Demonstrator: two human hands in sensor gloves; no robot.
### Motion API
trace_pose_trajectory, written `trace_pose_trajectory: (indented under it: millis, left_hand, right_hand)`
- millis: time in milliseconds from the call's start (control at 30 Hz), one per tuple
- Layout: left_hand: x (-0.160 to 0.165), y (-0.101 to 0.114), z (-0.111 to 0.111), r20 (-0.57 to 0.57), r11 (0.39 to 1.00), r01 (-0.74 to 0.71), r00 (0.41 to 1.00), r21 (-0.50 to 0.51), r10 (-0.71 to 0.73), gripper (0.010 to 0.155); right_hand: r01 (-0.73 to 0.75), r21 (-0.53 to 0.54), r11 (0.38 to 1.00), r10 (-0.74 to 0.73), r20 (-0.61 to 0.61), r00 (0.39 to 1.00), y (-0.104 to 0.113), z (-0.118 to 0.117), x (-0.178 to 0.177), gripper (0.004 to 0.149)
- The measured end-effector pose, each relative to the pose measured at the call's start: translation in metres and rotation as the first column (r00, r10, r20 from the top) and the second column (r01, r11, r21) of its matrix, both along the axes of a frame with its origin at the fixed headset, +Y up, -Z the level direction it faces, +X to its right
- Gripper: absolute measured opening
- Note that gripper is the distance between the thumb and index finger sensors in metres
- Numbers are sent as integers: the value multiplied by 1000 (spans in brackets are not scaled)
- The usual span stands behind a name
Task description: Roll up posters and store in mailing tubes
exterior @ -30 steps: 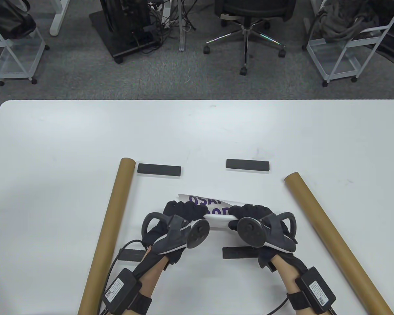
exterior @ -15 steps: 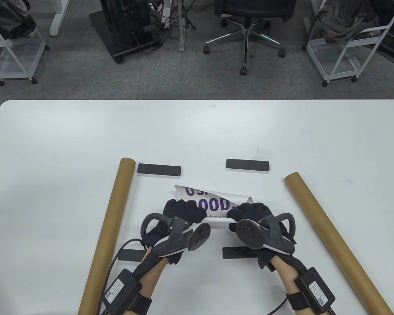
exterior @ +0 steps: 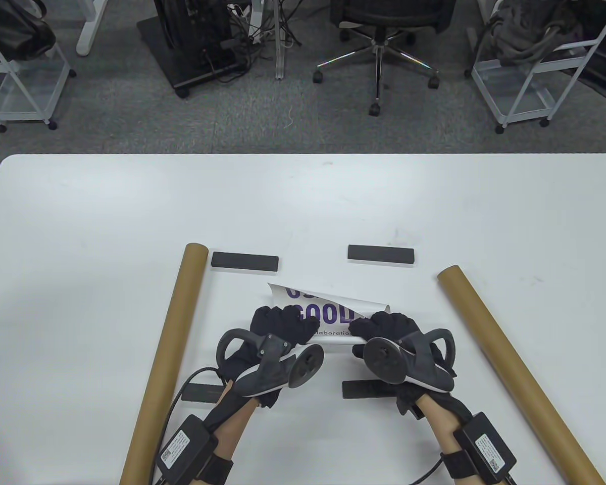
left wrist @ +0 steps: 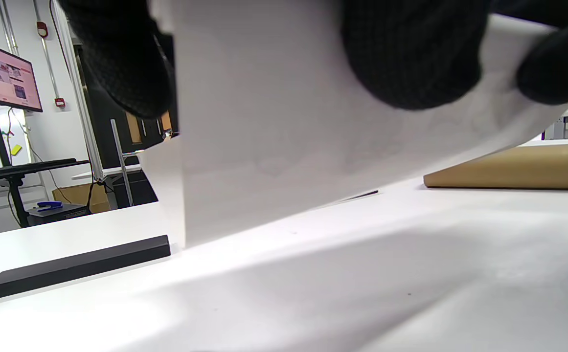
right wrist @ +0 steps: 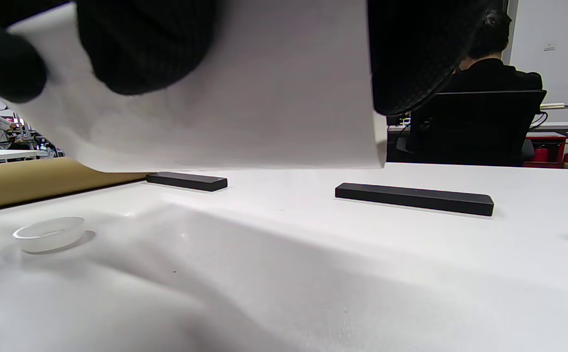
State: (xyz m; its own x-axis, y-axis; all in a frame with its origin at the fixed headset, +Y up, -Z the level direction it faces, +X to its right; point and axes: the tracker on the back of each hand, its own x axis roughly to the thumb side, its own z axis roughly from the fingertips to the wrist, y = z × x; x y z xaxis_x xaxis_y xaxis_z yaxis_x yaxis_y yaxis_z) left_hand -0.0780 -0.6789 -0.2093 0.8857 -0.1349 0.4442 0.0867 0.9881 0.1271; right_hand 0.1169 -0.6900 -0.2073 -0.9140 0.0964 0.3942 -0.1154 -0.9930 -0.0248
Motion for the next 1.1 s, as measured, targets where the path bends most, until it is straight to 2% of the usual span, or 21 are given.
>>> trace_pose_trajectory:
  millis: [267, 433, 533, 667, 733, 800, 867, 1100]
  left_hand:
    - [-1, 0, 0, 0, 1000, -11, 1000, 19, 11, 63]
    - [-2, 0, -1, -2, 1000, -20, 1000, -13, 20, 51]
    - [-2, 0, -1, 4, 996, -62, 998, -59, 62, 49]
    - [-2, 5, 0, 2, 999, -50, 999, -22, 50, 50]
    - [0, 6, 2, 7, 999, -7, 1000, 37, 7, 47]
    - [1, 6, 3, 9, 999, 2, 1000, 38, -3, 43]
    - [1, 5, 3, 13, 1000, 6, 1000, 18, -6, 41]
    - [3, 4, 4, 11, 996, 60, 998, 60, -60, 40]
  right_hand:
    - [7, 10, 1000, -7, 10, 1000, 2, -1, 2, 62]
    - [10, 21, 1000, -10, 14, 1000, 2, -1, 4, 59]
    - [8, -9, 1000, -8, 9, 1000, 1, -2, 3, 54]
    - [46, -89, 995, -49, -31, 998, 1, -2, 5, 55]
    - [3, -45, 999, -5, -43, 999, 2, -1, 3, 60]
    - [-25, -4, 1000, 24, -27, 999, 3, 0, 2, 55]
    - [-5, -16, 1000, 5, -14, 1000, 2, 0, 1, 50]
    - [2, 17, 1000, -2, -5, 1000, 1, 1, -1, 45]
